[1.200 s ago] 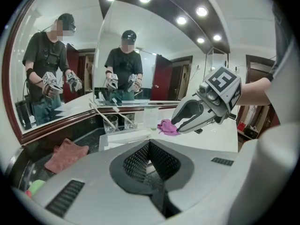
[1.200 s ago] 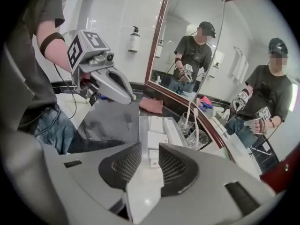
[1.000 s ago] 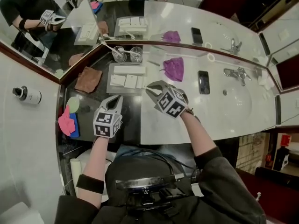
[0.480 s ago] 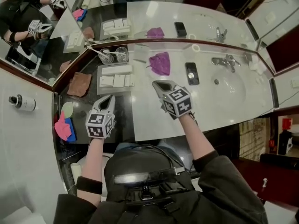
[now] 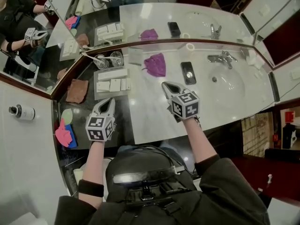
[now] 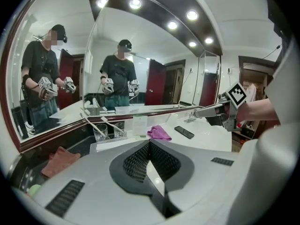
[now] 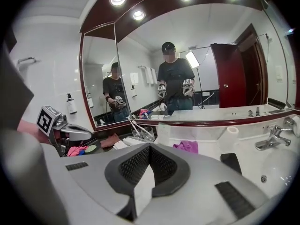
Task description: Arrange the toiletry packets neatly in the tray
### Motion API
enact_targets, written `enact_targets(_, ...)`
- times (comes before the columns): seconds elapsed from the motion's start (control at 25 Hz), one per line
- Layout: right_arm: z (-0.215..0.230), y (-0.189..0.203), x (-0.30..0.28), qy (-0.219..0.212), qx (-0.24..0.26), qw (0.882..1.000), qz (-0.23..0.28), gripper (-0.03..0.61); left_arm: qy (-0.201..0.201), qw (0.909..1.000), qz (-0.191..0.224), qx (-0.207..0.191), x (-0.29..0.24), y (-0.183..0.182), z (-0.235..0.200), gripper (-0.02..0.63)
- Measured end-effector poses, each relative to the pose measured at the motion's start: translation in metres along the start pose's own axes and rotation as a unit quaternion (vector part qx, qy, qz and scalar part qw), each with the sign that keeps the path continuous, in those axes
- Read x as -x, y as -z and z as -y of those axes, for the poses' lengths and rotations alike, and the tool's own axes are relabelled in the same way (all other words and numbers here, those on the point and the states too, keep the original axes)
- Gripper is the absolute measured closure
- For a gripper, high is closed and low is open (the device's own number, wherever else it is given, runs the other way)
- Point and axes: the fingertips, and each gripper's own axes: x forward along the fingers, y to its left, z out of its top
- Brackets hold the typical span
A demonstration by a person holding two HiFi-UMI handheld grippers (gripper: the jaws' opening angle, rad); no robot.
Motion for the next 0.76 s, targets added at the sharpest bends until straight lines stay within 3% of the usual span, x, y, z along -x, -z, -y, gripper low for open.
enact_targets(0.76,0.012,0.001,-0.007,0.002,-0.002,1.0,-0.006,0.563,-0.008,0.9999,-0.013,0.003,-0.002,0.006,-0.008,0.612)
